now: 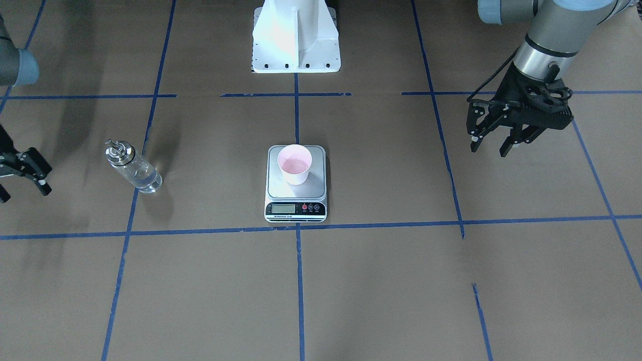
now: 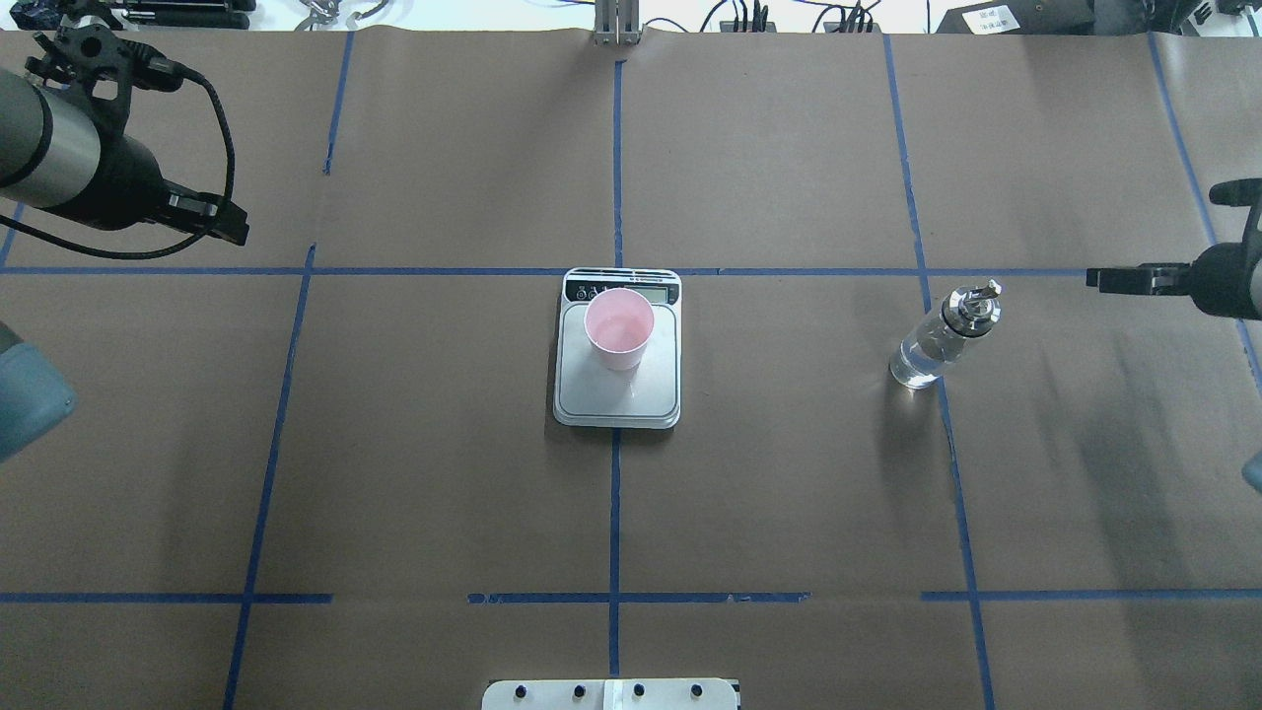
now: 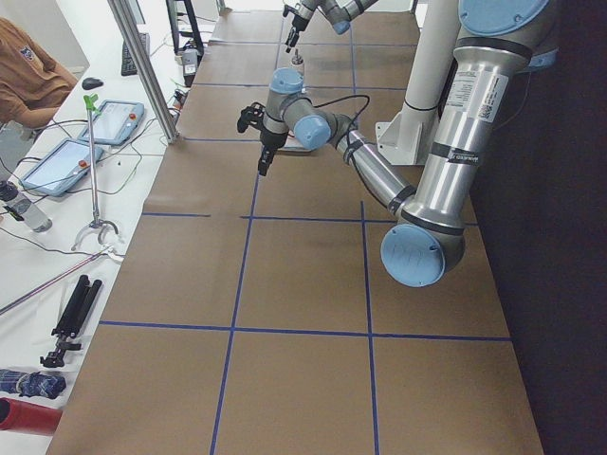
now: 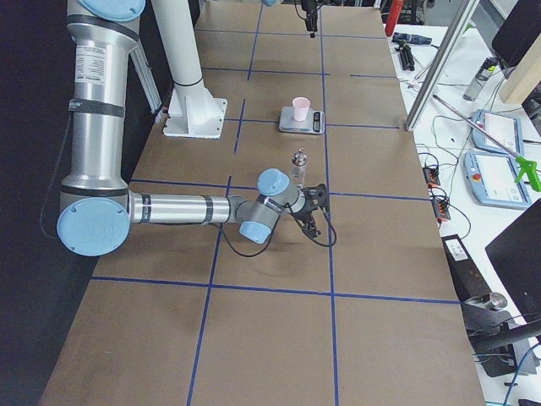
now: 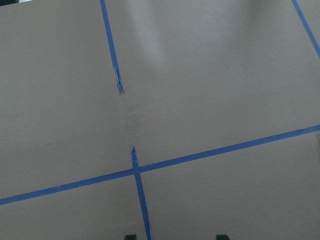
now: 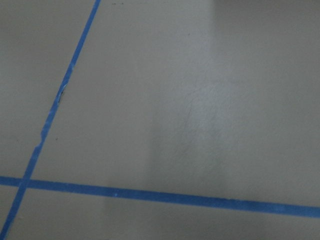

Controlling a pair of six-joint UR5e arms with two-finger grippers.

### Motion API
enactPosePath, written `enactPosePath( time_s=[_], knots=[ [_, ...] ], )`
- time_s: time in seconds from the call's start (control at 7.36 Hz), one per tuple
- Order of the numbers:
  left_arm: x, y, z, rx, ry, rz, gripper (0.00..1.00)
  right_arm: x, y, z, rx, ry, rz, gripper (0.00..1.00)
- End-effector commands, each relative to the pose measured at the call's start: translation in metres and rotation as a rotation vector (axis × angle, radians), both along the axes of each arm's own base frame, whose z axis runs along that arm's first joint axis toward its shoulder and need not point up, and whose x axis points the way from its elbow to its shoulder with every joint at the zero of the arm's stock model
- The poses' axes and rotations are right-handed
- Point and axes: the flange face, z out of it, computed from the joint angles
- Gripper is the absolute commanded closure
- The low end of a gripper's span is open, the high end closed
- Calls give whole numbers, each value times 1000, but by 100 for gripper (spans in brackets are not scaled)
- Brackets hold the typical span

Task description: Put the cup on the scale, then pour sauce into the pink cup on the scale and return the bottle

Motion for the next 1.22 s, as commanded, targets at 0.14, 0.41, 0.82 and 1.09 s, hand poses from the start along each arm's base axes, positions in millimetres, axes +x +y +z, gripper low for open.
enactPosePath(
  time_s=[0.14, 0.41, 0.82, 1.09],
  knots=[
    [-42, -42, 66, 17, 0, 61, 39, 105, -42, 12, -43, 81, -244, 0],
    [-140, -89, 154, -2, 77, 186, 38, 146, -38, 38, -46, 142, -398, 0],
    [-194, -79, 243, -144, 37, 121, 0, 183, -25, 61, -101, 189, -536, 0],
    [-253, -78, 289, -63, -66, 190, 0, 203, -16, 55, -165, 175, -546, 0]
  ],
)
